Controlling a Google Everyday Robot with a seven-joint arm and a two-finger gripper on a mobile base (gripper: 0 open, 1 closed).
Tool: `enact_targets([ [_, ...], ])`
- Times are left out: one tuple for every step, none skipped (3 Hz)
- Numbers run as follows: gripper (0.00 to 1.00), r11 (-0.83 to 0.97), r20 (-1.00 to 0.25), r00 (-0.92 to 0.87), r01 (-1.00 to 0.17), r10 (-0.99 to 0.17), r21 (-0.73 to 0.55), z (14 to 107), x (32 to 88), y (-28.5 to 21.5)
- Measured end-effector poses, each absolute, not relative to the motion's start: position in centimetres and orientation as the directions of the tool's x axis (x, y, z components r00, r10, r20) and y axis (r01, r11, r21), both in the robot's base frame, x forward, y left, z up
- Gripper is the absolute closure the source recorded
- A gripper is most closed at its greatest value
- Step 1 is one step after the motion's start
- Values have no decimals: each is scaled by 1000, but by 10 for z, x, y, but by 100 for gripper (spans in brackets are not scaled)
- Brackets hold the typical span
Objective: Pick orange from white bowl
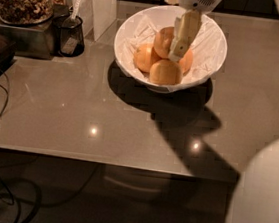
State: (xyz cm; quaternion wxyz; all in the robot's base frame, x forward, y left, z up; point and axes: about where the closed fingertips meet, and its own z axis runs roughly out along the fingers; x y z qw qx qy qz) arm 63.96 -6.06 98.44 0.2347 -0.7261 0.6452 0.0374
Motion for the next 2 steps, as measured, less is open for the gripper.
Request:
enact_targets([
  [0,-31,-395,110,-979,-912,-201,947,655,-62],
  [0,-18,-416,78,-989,-906,-147,926,665,-61],
])
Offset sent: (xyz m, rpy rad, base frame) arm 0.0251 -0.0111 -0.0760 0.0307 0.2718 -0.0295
